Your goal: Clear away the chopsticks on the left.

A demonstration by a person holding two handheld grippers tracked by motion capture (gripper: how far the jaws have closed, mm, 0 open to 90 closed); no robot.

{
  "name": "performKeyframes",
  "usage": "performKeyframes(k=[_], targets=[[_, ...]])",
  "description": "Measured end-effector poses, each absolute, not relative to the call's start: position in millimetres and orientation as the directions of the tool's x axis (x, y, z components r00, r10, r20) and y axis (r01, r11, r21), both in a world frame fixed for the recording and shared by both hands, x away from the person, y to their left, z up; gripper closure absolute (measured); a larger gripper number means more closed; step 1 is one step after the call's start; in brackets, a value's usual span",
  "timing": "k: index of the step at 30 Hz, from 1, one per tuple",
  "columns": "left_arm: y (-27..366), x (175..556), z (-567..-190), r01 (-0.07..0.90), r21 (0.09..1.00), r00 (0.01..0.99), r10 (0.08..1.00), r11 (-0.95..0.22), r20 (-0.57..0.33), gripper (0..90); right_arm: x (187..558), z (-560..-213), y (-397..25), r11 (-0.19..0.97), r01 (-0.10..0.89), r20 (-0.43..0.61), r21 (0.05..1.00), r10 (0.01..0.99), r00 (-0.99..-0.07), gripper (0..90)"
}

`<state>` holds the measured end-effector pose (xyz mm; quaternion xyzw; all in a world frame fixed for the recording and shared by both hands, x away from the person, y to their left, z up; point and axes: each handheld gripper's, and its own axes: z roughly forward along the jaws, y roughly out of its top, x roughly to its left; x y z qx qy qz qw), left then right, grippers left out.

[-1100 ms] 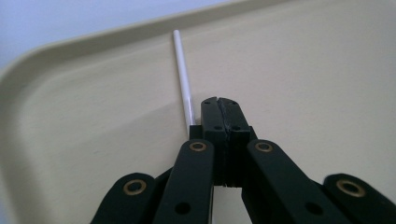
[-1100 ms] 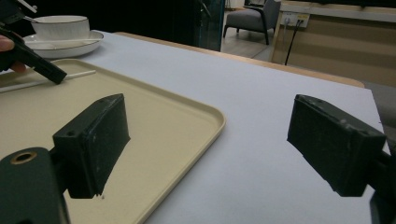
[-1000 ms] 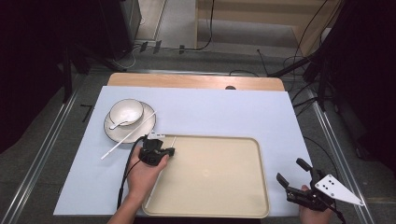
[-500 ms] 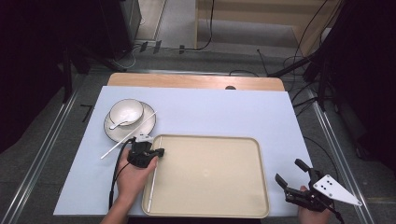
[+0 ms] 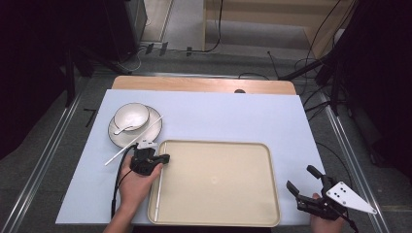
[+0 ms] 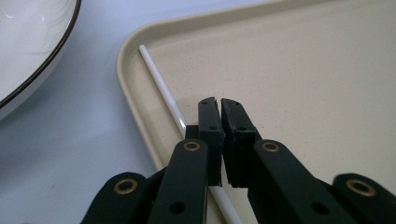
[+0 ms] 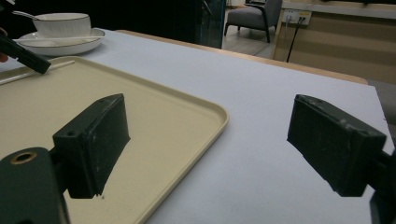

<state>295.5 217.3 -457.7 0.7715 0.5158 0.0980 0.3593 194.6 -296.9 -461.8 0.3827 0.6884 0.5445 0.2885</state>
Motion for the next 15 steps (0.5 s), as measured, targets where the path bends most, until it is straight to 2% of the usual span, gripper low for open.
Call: performKeyframes(k=[15], targets=[[237, 293, -434, 0.675, 0.718, 0.465, 0.853, -0.169, -0.236, 77.0, 194, -461, -297, 0.122, 0.210, 0.011, 0.970, 0.841, -0.540, 13.0]])
